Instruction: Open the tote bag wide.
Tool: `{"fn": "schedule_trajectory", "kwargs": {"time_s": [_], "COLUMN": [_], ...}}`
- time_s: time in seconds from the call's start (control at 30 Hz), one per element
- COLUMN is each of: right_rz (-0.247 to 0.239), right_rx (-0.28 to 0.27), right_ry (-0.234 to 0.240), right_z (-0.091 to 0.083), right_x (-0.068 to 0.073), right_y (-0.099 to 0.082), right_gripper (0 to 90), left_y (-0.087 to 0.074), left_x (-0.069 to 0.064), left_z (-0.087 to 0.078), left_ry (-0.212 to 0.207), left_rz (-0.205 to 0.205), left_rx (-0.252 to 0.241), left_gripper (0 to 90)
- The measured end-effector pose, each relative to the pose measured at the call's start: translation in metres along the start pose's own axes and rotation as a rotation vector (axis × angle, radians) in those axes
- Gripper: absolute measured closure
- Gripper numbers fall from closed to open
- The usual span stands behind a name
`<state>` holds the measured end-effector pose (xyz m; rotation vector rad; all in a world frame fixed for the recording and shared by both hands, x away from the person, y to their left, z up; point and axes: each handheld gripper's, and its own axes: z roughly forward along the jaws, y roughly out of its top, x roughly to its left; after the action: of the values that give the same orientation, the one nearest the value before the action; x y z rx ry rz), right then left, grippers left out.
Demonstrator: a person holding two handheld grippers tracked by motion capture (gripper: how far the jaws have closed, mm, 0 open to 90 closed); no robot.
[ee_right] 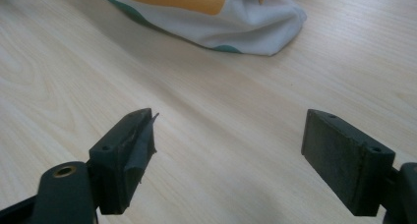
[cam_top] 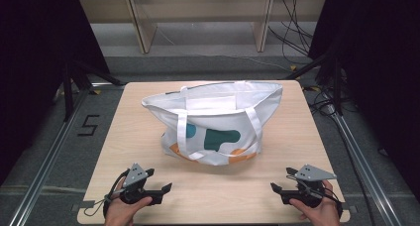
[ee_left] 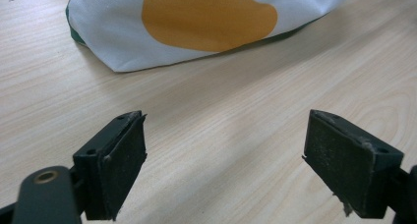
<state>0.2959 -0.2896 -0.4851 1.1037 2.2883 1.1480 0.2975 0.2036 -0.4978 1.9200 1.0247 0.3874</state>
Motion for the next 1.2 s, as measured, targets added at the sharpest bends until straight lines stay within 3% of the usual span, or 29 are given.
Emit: {"fn": "schedule_trajectory", "kwargs": {"time_s": [0.1, 0.13, 0.2, 0.27, 0.33, 0.5, 0.53, 0.57, 0.6, 0.67, 0.7, 0.73, 0.8, 0.83, 0.87, 0.9, 0.93, 0.97, 1.0, 1.03, 1.07, 1.1, 1.17, 1.2], "right_rz": [0.002, 0.005, 0.005, -0.012, 0.008, 0.001, 0.008, 0.007, 0.001, 0.01, -0.018, -0.018, -0.044, -0.037, -0.037, -0.025, -0.064, -0.064, -0.053, -0.111, -0.123, -0.161, -0.193, -0.184], "right_rx": [0.003, 0.004, 0.002, 0.003, 0.008, 0.002, 0.003, -0.003, -0.006, -0.004, -0.016, -0.016, -0.019, -0.018, -0.018, -0.026, -0.037, -0.037, -0.024, -0.028, -0.036, -0.033, -0.049, -0.055], "right_ry": [-0.001, -0.002, -0.001, 0.002, -0.008, -0.017, -0.017, -0.013, -0.007, -0.002, 0.013, 0.013, 0.016, 0.022, 0.022, 0.039, 0.038, 0.038, 0.042, 0.039, 0.043, 0.049, 0.047, 0.043], "right_z": [0.0, 0.0, 0.0, 0.001, 0.0, 0.001, 0.001, 0.001, 0.001, 0.001, 0.001, 0.001, 0.0, -0.002, -0.002, -0.006, -0.008, -0.008, -0.01, -0.011, -0.011, -0.012, -0.013, -0.016], "right_x": [0.0, 0.0, 0.0, -0.002, 0.0, -0.001, 0.0, 0.0, 0.0, 0.001, -0.001, -0.001, -0.002, -0.002, -0.002, -0.001, -0.003, -0.003, 0.0, -0.003, -0.002, -0.003, -0.004, -0.004], "right_y": [0.0, 0.0, 0.0, -0.001, -0.001, -0.001, 0.0, 0.0, 0.0, 0.001, 0.002, 0.002, 0.009, 0.012, 0.012, 0.019, 0.023, 0.023, 0.027, 0.031, 0.036, 0.043, 0.055, 0.068], "right_gripper": [21.0, 20.9, 20.7, 20.1, 19.8, 18.2, 18.2, 18.2, 18.8, 21.6, 28.6, 28.6, 39.9, 47.1, 47.1, 61.2, 66.2, 66.2, 71.6, 76.6, 81.9, 86.0, 90.0, 90.0], "left_y": [0.0, 0.0, 0.0, 0.0, 0.0, 0.001, 0.002, 0.002, 0.002, 0.003, 0.006, 0.006, 0.011, 0.011, 0.013, 0.02, 0.02, 0.024, 0.03, 0.035, 0.043, 0.049, 0.065, 0.071], "left_x": [0.0, -0.001, 0.0, -0.001, -0.001, -0.001, 0.001, 0.0, 0.001, 0.001, 0.002, 0.002, 0.005, 0.005, 0.005, 0.006, 0.006, 0.006, 0.007, 0.008, 0.009, 0.009, 0.01, 0.01], "left_z": [0.001, 0.001, 0.001, 0.001, 0.0, 0.0, -0.001, -0.001, -0.002, -0.002, -0.003, -0.003, -0.004, -0.004, -0.006, -0.009, -0.009, -0.011, -0.013, -0.015, -0.018, -0.019, -0.023, -0.025], "left_ry": [-0.005, -0.003, -0.002, 0.003, 0.003, 0.006, -0.018, -0.04, -0.056, -0.057, -0.051, -0.051, -0.097, -0.097, -0.115, -0.114, -0.114, -0.114, -0.119, -0.114, -0.116, -0.125, -0.124, -0.123], "left_rz": [0.015, 0.002, 0.026, 0.009, 0.01, 0.003, 0.012, -0.034, -0.044, -0.031, -0.019, -0.019, -0.043, -0.043, -0.031, 0.001, 0.001, 0.011, 0.022, 0.036, 0.042, 0.035, 0.065, 0.074], "left_rx": [-0.002, 0.005, 0.005, 0.005, 0.006, 0.0, 0.002, -0.005, -0.002, 0.003, 0.002, 0.002, -0.013, -0.013, -0.027, -0.046, -0.046, -0.058, -0.066, -0.077, -0.091, -0.102, -0.118, -0.12], "left_gripper": [15.3, 15.3, 15.3, 15.3, 15.3, 15.5, 15.6, 15.6, 16.4, 18.5, 23.8, 26.6, 34.7, 41.9, 41.9, 55.1, 63.3, 63.3, 70.7, 77.9, 84.3, 88.7, 89.6, 89.6]}}
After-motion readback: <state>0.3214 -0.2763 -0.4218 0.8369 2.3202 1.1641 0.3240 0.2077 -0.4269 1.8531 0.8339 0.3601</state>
